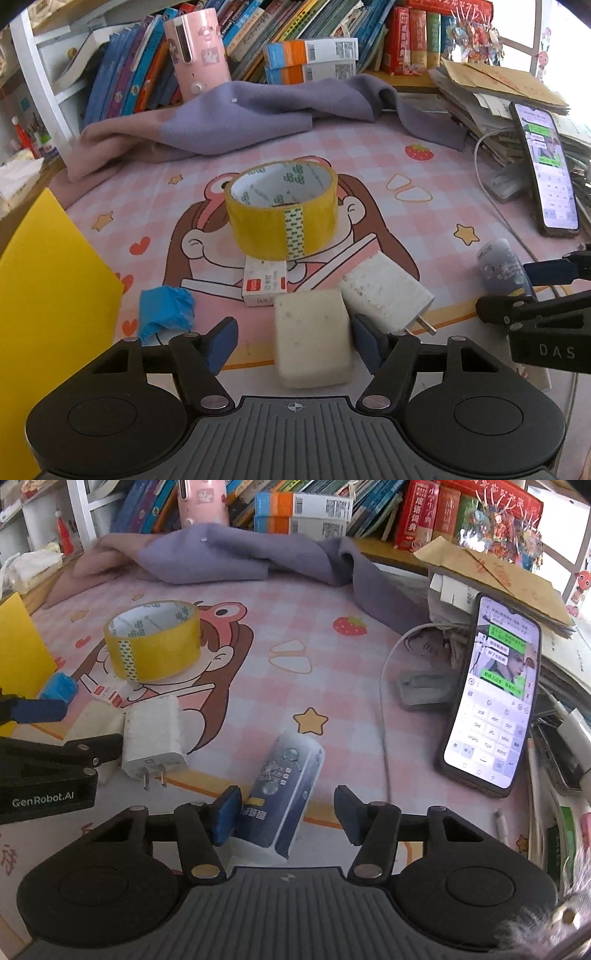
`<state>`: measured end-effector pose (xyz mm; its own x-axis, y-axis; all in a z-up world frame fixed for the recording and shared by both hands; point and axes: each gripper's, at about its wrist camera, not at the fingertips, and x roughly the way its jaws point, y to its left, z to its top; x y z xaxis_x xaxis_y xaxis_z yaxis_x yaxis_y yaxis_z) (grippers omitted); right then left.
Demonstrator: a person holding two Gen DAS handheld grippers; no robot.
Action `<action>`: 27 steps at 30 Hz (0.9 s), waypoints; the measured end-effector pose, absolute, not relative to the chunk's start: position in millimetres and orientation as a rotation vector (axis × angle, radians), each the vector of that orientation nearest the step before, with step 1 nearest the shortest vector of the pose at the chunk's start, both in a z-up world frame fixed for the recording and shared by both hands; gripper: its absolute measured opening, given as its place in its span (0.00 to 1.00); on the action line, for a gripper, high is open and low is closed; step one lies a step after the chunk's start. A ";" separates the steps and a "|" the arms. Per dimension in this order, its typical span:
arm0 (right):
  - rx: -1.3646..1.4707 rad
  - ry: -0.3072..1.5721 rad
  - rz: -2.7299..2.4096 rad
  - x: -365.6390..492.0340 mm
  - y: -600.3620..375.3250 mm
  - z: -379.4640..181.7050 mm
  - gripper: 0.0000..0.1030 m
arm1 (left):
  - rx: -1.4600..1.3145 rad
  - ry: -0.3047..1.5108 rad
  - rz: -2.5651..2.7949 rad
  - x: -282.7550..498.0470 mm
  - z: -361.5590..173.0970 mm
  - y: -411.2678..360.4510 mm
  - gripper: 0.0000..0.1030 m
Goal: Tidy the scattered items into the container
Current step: 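Grasp the white soap bar with the left tool while the right tool grasps the blue tube, then lift the soap bar and tube and carry them toward the yellow box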
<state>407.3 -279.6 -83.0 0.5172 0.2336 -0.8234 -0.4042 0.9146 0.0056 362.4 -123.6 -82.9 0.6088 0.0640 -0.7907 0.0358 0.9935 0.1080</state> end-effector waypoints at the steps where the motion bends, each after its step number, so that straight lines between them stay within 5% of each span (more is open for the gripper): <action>1: -0.192 0.960 0.386 408.1 -280.1 -84.3 0.47 | 0.114 0.922 0.014 362.4 -84.1 -123.3 0.62; 9: -0.178 0.945 0.418 409.2 -279.5 -85.0 0.30 | 0.035 0.940 -0.030 356.9 -86.7 -117.8 0.35; 27: -0.180 0.878 0.562 354.7 -286.1 -42.1 0.30 | 0.008 0.818 -0.056 283.3 -21.5 -115.5 0.33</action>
<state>354.7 -286.1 -42.1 0.5057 0.3904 -0.7693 -0.5346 0.8417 0.0757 283.3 -115.5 -21.5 0.6820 -0.0469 -0.7298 0.0529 0.9985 -0.0148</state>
